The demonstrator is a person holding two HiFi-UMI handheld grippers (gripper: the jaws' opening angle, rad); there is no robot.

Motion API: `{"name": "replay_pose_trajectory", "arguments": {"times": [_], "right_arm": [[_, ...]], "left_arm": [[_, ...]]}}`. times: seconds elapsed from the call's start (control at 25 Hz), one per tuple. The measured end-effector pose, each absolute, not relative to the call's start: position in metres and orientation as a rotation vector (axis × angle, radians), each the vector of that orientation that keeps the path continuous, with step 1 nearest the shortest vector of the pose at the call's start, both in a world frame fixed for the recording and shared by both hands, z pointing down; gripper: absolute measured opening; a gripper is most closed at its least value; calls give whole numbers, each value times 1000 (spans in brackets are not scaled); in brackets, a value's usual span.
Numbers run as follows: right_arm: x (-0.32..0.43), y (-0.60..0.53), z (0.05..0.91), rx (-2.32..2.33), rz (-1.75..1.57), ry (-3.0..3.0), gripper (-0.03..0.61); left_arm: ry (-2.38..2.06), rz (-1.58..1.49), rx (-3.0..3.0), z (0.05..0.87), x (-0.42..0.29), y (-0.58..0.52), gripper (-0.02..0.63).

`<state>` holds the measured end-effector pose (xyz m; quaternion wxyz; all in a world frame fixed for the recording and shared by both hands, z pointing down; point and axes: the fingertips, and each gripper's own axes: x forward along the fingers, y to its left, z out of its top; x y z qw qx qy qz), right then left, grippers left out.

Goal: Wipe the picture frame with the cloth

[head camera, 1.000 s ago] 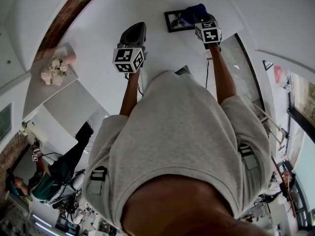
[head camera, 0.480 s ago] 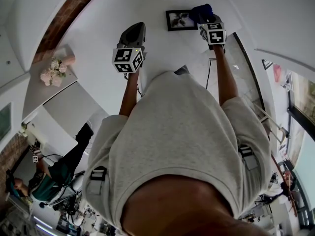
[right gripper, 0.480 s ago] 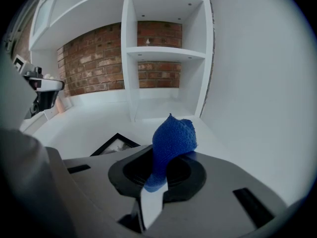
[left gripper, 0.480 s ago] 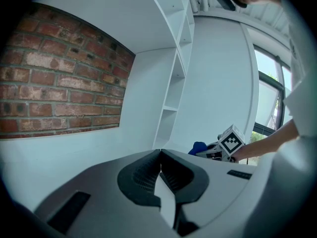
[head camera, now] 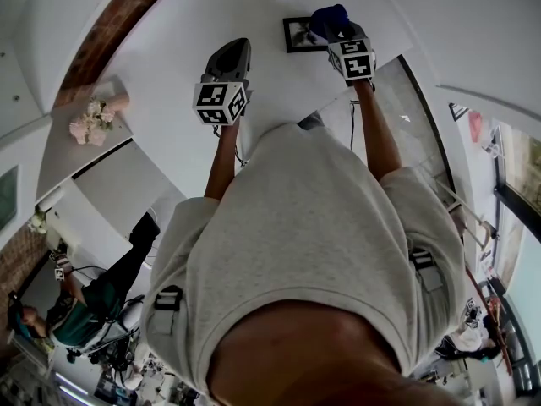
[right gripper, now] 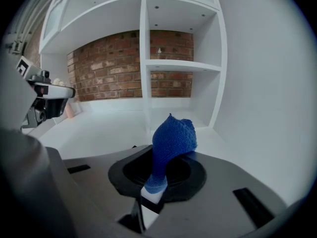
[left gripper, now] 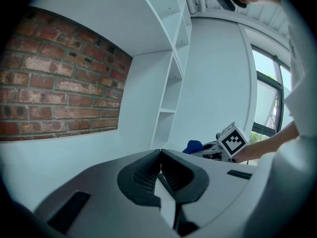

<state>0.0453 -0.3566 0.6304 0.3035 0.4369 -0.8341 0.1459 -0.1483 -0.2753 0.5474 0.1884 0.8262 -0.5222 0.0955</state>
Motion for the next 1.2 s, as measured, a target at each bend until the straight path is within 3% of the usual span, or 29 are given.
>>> {"name": "replay_pose_trajectory", "arguments": {"times": [0.56, 1.2], "right_arm": [[-30, -343, 661, 989, 444, -2265, 58], [24, -339, 669, 1070, 472, -2191, 58]], "left_arm": [[-1518, 279, 2299, 543, -165, -265, 15], [-1472, 291, 2332, 543, -146, -267, 15]]}}
